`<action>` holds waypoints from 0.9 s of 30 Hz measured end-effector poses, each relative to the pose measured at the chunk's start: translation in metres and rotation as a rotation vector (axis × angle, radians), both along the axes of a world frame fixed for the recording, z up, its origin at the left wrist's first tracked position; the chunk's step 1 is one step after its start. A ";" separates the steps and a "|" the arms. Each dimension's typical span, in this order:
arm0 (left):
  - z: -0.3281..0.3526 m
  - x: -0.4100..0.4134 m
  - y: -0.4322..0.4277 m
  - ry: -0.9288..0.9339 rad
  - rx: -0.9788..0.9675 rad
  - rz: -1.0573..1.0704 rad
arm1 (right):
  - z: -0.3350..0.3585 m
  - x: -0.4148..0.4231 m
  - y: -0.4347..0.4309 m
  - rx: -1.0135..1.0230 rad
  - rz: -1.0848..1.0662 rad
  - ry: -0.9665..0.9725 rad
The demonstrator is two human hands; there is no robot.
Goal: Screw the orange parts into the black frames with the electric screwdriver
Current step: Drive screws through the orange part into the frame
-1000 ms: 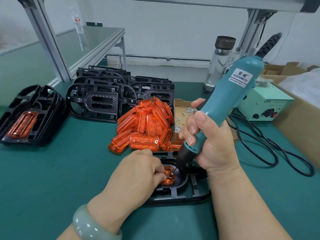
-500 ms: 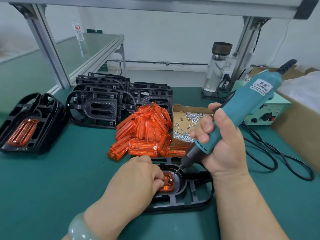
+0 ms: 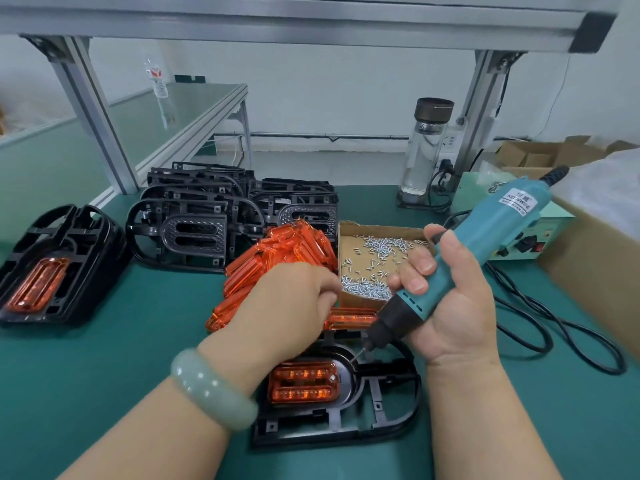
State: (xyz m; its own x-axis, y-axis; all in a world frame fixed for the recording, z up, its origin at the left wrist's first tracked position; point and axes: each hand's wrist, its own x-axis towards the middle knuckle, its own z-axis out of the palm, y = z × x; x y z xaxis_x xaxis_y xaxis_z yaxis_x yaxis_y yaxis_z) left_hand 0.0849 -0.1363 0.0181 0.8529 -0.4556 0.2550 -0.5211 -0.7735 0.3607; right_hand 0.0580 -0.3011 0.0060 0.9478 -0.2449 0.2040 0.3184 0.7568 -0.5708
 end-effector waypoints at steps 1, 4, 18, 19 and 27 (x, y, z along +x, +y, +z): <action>0.003 0.008 -0.008 -0.009 0.002 -0.007 | 0.000 0.001 0.000 0.005 -0.004 0.009; 0.010 0.030 -0.033 -0.005 0.036 -0.050 | 0.001 0.002 0.000 0.014 -0.014 0.033; 0.001 0.071 -0.089 0.132 0.756 -0.199 | 0.000 0.006 0.001 0.018 0.013 0.060; 0.001 0.072 -0.091 0.113 0.768 -0.201 | 0.000 0.006 0.001 0.018 0.013 0.059; -0.007 0.075 -0.090 0.044 0.631 -0.143 | 0.000 0.005 0.001 0.044 0.022 0.059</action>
State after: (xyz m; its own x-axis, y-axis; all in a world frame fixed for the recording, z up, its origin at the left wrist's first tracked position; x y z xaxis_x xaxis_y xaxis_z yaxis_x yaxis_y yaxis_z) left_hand 0.1603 -0.2264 0.0107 0.7765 -0.6160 -0.1324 -0.6294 -0.7682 -0.1170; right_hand 0.0633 -0.2999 0.0057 0.9632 -0.2311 0.1373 0.2680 0.7879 -0.5545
